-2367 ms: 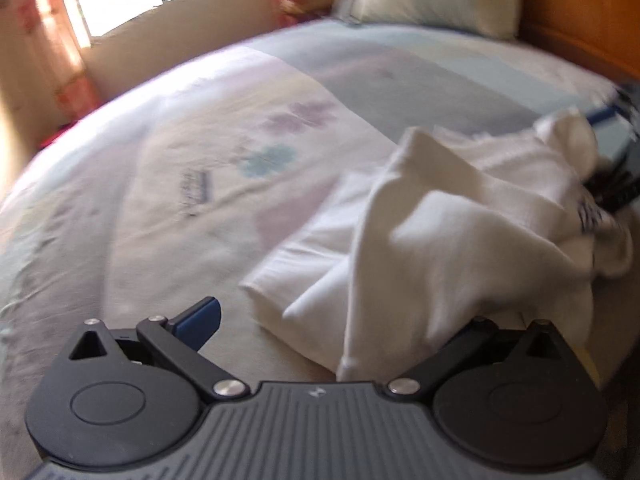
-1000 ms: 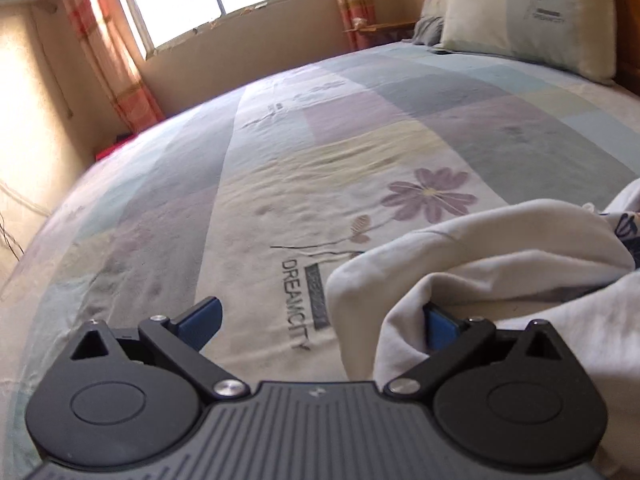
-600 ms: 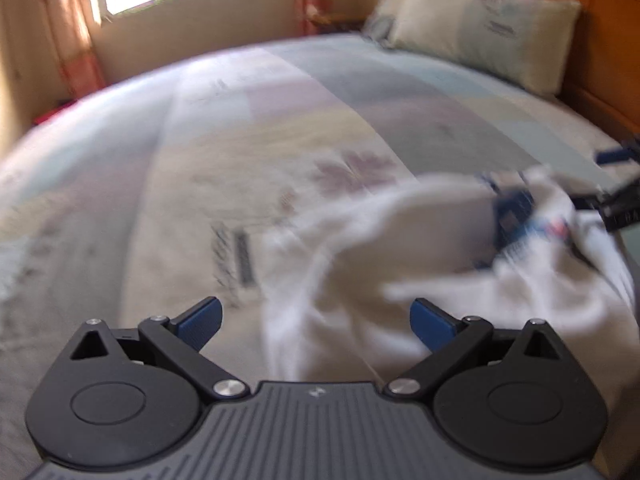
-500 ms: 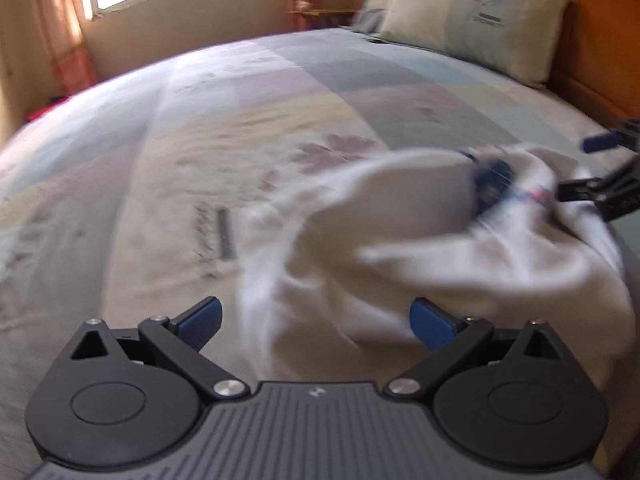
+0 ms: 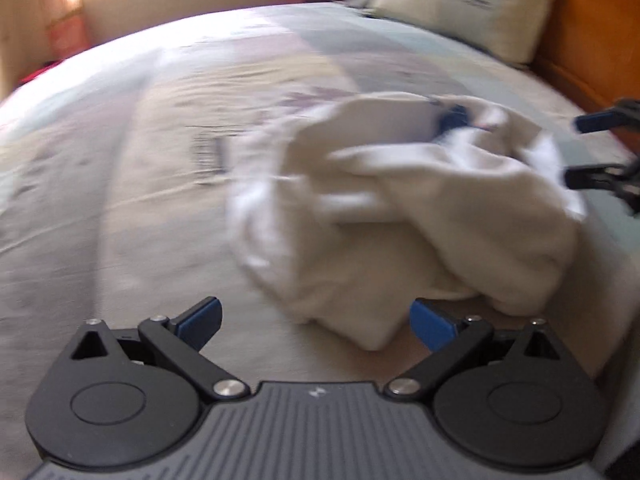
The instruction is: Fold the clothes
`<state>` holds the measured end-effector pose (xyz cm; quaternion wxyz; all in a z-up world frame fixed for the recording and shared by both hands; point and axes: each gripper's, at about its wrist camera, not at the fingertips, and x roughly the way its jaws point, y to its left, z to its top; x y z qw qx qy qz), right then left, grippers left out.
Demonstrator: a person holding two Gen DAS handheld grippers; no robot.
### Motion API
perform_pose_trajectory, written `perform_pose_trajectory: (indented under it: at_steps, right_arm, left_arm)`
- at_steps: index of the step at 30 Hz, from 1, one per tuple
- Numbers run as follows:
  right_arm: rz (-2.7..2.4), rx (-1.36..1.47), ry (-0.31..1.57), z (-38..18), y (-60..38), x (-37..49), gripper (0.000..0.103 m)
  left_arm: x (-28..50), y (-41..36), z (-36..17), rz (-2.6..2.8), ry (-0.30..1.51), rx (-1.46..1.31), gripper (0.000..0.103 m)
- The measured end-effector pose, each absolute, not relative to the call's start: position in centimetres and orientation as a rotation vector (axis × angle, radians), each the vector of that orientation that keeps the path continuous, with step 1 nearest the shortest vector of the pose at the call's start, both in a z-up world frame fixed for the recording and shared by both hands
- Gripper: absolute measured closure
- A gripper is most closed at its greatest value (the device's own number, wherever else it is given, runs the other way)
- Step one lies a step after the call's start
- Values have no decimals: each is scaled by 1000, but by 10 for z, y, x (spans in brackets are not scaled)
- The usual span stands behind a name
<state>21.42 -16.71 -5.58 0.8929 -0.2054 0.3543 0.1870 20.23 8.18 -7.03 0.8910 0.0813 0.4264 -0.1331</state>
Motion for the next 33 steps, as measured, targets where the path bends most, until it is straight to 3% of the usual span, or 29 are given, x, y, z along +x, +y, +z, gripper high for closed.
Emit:
perform_pose_trajectory:
  at_steps: [5, 24, 33]
  right_arm:
    - [487, -491, 628, -36, -118, 205, 0]
    - [168, -293, 895, -87, -270, 205, 0]
    - [215, -291, 834, -58, -254, 189, 0]
  left_arm:
    - [203, 108, -66, -188, 892, 106, 3]
    - [201, 99, -68, -263, 902, 121, 3]
    - [241, 77, -75, -245, 904, 36, 3]
